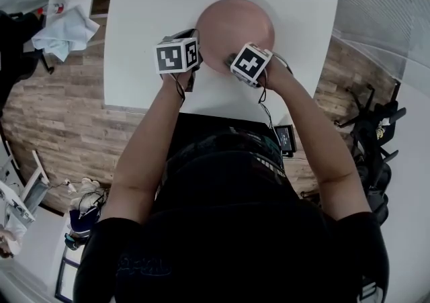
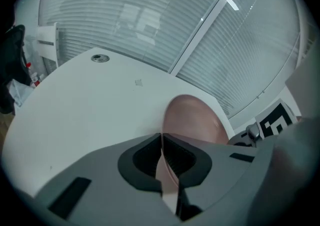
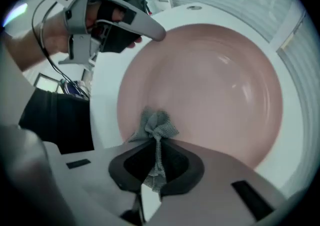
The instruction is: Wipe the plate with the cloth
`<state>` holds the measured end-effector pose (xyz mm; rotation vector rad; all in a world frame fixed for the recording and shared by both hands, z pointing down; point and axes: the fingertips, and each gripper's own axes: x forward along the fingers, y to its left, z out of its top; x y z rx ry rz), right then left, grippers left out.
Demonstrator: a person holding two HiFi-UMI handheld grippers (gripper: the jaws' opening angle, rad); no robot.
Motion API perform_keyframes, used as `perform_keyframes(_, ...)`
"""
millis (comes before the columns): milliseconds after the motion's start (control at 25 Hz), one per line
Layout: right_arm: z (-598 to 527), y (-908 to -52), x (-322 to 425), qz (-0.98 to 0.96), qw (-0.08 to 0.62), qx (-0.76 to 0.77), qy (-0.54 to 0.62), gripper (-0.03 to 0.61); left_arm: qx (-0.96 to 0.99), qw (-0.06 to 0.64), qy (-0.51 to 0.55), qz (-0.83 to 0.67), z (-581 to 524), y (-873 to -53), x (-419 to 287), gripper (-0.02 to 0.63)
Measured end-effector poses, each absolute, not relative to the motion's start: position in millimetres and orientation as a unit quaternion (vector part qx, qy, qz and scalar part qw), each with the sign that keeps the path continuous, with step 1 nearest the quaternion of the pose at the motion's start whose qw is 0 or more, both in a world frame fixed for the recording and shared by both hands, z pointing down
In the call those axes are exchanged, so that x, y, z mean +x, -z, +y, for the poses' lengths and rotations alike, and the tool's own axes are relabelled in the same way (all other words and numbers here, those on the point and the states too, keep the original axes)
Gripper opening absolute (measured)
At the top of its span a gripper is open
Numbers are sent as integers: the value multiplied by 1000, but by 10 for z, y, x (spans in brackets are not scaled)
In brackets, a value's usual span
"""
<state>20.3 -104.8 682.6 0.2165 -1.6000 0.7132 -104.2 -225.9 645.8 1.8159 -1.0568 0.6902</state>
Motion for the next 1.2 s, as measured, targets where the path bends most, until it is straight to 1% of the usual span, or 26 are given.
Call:
perform_keyframes(120, -1302, -6863, 684, -660, 690, 126, -268, 37, 736, 459, -285, -408, -2227, -6497, -1002, 29)
perform_keyframes(240, -1801, -6874, 1020, -648, 699, 203, -223, 37, 744, 454, -298, -390, -2202, -6520, -926, 35)
perform_keyframes(400, -2453, -6849, 1030, -676, 644, 303, -192, 37, 745, 453, -302, -386, -2193, -6530, -917, 35)
perform_keyframes(600, -3016, -6791, 567, -729, 571, 351, -141, 37, 746, 453, -308, -378, -2175, -6526, -893, 38)
perform_keyframes(760, -3050, -6753, -51, -787, 524, 300, -126, 37, 742, 460, -300, -384, -2180, -6520, -883, 40)
perform_keyframes(920, -2528, -6717, -555, -833, 500, 188, -144, 37, 719, 488, -259, -421, -2219, -6507, -939, 31)
perform_keyframes(1040, -2004, -6710, -687, -838, 506, 117, -166, 37, 713, 492, -248, -434, -2251, -6512, -977, 29)
perform_keyframes(1200, -1328, -6733, -475, -816, 545, 42, -188, 37, 713, 490, -250, -434, -2253, -6513, -967, 28)
